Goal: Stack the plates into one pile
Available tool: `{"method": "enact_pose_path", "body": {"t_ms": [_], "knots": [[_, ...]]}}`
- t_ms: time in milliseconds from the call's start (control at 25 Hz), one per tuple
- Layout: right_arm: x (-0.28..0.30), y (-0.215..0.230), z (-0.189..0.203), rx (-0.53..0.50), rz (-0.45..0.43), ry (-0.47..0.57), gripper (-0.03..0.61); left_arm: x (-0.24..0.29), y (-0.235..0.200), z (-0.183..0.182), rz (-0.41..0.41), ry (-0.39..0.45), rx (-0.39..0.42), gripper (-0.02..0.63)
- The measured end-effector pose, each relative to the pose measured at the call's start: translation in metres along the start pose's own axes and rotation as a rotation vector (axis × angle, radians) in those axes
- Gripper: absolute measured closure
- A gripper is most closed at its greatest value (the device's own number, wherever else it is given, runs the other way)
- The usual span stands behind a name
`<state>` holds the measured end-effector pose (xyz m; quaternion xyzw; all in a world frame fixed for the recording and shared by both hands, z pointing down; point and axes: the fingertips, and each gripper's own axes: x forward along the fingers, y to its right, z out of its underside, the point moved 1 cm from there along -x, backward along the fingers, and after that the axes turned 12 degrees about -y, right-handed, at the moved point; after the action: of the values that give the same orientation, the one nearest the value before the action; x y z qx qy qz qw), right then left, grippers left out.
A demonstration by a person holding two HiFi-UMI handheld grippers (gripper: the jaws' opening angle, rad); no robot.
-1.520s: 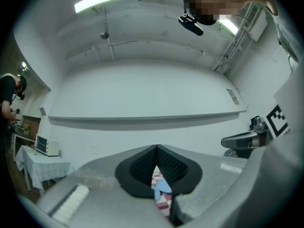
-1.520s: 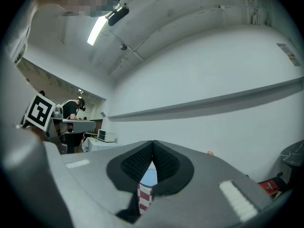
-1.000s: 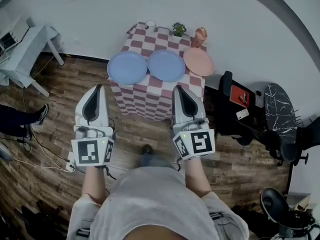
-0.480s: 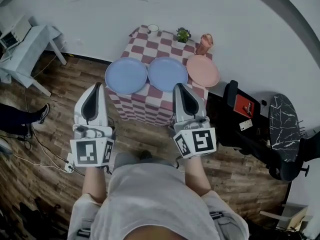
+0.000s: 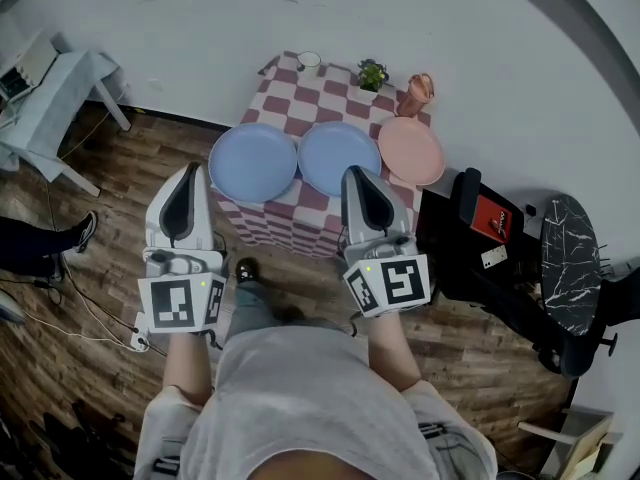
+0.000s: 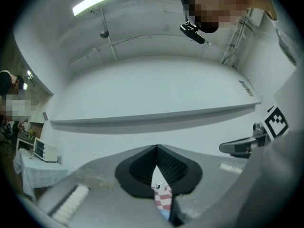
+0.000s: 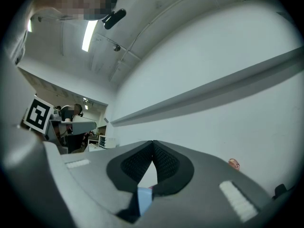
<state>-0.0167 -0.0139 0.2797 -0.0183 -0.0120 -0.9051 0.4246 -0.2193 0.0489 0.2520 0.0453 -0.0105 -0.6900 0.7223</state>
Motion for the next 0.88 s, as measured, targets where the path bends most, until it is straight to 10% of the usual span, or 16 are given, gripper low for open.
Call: {"method": "enact_pose_path", "body": {"t_ms": [880], "knots": [[0.158,0.021,0.017,0.073,0.182,-0.114,0.577,0.17,-0.088,0.047,0.251,-0.158,-0.014,0.607]]}}
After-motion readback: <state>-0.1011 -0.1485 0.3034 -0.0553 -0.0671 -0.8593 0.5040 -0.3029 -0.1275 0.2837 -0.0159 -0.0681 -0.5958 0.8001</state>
